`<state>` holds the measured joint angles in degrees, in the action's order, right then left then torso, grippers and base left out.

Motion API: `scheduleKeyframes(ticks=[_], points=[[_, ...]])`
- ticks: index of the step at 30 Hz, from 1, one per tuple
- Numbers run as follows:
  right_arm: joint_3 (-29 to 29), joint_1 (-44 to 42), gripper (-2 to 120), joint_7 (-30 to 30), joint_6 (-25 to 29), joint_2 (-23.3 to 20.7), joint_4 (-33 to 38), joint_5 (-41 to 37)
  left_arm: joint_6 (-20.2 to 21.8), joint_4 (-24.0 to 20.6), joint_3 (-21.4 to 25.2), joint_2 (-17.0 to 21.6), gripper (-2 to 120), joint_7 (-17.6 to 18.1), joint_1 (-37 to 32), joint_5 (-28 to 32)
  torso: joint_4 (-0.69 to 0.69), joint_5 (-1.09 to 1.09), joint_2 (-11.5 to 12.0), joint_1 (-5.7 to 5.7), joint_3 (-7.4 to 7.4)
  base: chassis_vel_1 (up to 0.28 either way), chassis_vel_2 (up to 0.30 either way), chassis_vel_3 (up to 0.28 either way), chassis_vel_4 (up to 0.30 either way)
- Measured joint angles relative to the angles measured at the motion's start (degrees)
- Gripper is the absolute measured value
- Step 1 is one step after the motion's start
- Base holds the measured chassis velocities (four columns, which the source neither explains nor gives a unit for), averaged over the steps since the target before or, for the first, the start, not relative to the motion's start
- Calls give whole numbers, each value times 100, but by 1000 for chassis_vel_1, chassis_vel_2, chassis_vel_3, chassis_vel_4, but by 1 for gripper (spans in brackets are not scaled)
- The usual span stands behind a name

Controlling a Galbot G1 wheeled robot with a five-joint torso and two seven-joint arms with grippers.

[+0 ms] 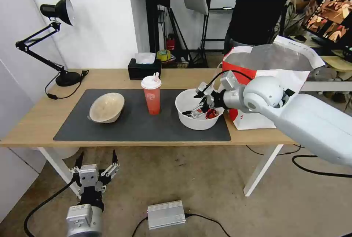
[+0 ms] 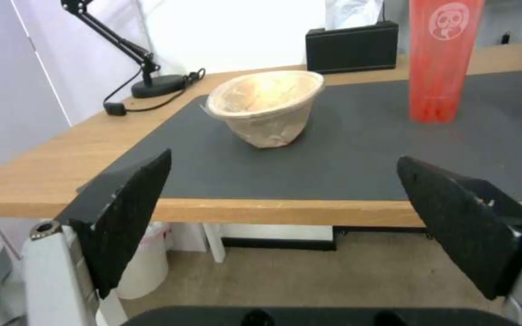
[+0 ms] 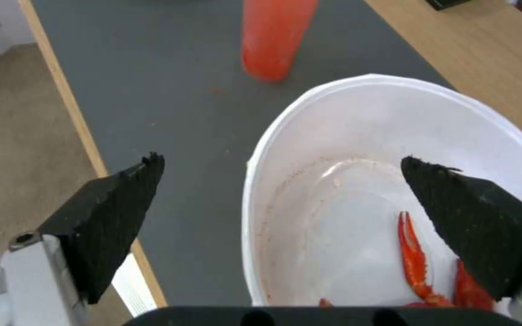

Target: Pick up the trash from the table and place it into the takeout bag.

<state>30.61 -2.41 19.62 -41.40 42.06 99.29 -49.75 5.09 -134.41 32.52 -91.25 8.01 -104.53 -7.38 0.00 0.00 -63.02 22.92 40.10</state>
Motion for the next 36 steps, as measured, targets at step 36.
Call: scheduleKeyframes(ticks=[36], points=[[42, -420, 100, -431, 0, 201, -251, 254, -1, 39, -26, 0, 100, 10, 4, 1, 0, 0, 0, 0, 0, 0, 0, 0, 0]])
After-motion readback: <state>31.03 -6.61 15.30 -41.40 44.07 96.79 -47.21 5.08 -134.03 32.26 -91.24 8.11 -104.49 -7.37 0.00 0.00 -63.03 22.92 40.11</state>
